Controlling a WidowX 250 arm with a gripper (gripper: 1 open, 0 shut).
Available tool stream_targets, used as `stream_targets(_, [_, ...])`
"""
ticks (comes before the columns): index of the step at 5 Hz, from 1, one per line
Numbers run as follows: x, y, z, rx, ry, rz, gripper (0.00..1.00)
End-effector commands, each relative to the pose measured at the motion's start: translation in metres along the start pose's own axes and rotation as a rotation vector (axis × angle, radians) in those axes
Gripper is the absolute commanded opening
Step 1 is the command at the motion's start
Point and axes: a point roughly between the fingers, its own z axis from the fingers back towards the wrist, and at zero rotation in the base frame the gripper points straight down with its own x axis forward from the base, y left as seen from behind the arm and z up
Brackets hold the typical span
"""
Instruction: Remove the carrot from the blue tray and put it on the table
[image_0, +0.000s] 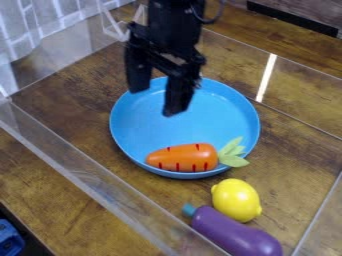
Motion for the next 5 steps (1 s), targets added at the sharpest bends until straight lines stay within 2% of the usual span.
stream_targets(1, [0.008, -0.019, 0.001, 0.035, -0.045, -0.114, 1.00])
stream_targets(2, [0.018, -0.037, -0.012, 0.049, -0.047, -0.159, 1.00])
stream_targets(3, [0.030, -0.044, -0.031, 0.054, -0.044, -0.183, 1.00])
stream_targets(4, [0.035, -0.035, -0.004, 0.068, -0.081, -0.151, 1.00])
stream_targets(5, [0.039, -0.030, -0.004, 0.062, -0.091, -0.145, 1.00])
